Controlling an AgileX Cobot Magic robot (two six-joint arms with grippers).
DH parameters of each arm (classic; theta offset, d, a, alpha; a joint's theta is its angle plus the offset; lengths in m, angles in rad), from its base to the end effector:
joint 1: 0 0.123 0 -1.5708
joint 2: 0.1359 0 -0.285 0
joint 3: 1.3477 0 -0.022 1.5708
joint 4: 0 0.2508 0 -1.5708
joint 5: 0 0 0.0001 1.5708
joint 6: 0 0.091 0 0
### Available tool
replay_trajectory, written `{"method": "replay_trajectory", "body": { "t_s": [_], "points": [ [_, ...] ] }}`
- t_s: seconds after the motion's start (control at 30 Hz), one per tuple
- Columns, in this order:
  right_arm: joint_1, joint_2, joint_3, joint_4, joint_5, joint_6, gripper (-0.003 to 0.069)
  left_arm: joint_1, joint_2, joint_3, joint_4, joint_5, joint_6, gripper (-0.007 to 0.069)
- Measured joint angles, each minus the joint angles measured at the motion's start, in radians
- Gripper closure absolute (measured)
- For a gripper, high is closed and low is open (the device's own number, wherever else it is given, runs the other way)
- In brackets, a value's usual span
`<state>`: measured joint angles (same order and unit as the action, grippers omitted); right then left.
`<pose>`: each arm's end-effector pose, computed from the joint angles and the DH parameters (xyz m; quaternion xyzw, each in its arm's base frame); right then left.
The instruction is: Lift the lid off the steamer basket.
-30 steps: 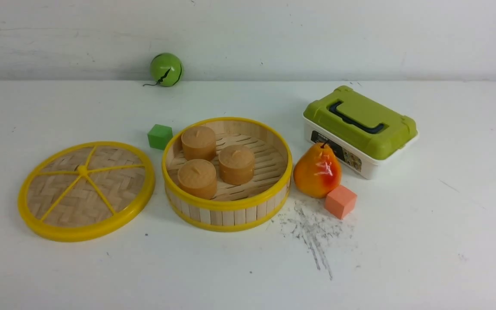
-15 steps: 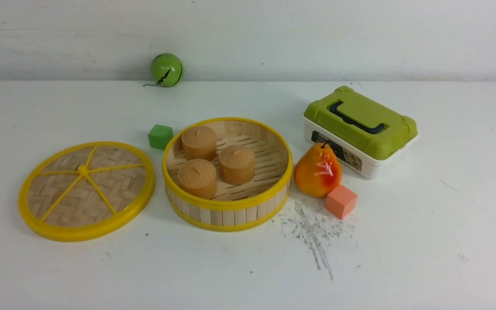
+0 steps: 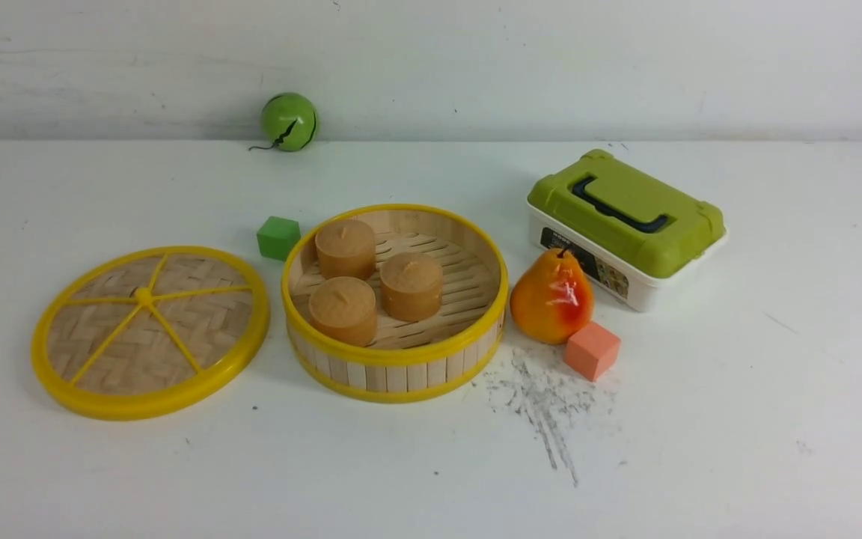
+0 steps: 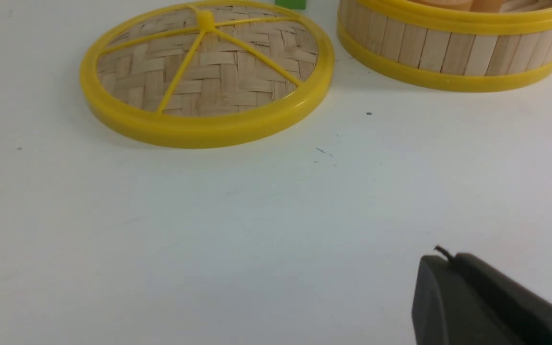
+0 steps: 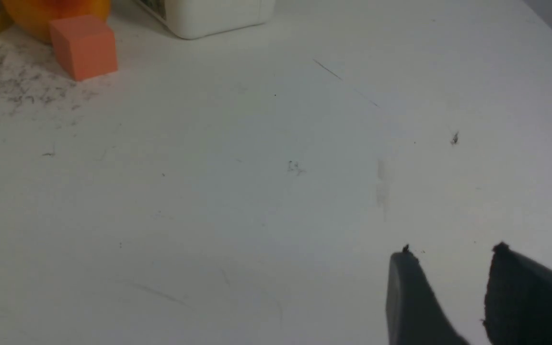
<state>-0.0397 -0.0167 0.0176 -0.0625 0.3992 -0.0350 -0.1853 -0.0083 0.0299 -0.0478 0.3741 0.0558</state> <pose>0.0514 -0.0043 0.1724 -0.0142 0.8083 -0.0487 0.5866 0.0516 -0.0113 0.1700 0.0843 0.8028 -0.0583 0.5874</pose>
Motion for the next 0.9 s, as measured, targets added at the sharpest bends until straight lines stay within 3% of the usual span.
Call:
{"method": "replay_trajectory", "body": {
  "t_s": [0.9],
  "points": [
    [0.000, 0.000, 0.000, 0.000, 0.000, 0.000, 0.0419, 0.000, 0.000, 0.000, 0.000, 0.000, 0.000, 0.0622]
  ]
}}
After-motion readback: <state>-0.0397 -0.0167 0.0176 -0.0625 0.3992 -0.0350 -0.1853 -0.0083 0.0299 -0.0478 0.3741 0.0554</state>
